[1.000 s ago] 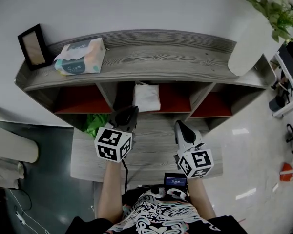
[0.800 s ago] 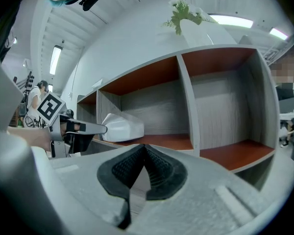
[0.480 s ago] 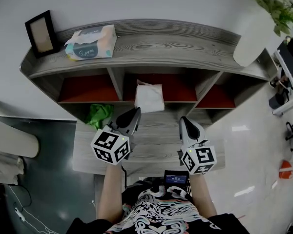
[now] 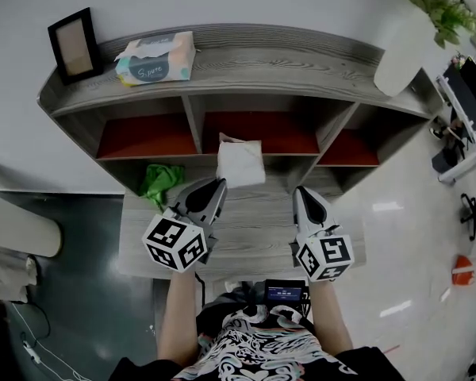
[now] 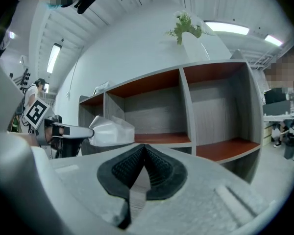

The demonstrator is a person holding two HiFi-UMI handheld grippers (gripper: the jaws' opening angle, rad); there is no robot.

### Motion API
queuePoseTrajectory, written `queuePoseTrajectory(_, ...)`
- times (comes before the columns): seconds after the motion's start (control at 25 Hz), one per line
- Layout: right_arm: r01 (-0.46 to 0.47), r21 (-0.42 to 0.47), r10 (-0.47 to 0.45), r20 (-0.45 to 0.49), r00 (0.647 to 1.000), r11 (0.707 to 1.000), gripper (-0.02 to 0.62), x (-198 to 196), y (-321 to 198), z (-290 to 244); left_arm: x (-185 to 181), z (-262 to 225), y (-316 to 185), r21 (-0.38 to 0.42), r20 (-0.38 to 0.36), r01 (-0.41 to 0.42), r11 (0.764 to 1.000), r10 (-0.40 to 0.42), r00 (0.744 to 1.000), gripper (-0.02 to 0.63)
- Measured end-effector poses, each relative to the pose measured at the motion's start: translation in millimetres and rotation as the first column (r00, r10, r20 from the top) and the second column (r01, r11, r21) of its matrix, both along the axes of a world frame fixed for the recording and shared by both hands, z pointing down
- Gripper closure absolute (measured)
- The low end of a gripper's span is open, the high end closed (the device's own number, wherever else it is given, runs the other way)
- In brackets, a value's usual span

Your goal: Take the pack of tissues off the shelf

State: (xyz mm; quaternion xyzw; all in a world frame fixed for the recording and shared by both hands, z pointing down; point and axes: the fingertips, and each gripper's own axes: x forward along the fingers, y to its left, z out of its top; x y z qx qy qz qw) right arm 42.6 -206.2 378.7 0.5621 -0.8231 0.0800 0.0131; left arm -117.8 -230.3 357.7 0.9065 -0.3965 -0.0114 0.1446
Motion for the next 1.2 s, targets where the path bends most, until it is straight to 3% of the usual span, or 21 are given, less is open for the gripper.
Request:
queuePoseTrajectory(0.6, 0.066, 0.049, -0.066, 0.006, 0.998, 0.997, 0.591, 12.1, 37.6, -15.3, 8.9, -11.4, 52.6, 0.030, 0.025, 0.068, 0.997, -0.069, 0.997, 0.592)
queuePoseTrajectory(1.2, 0.061, 0.062, -0.064, 0.036, 0.997, 0.996, 0.591, 33.0, 92.9, -6.7, 22.6, -6.4, 115.3, 0.036, 0.062, 0.090, 0.995, -0.092, 0.994, 0.594)
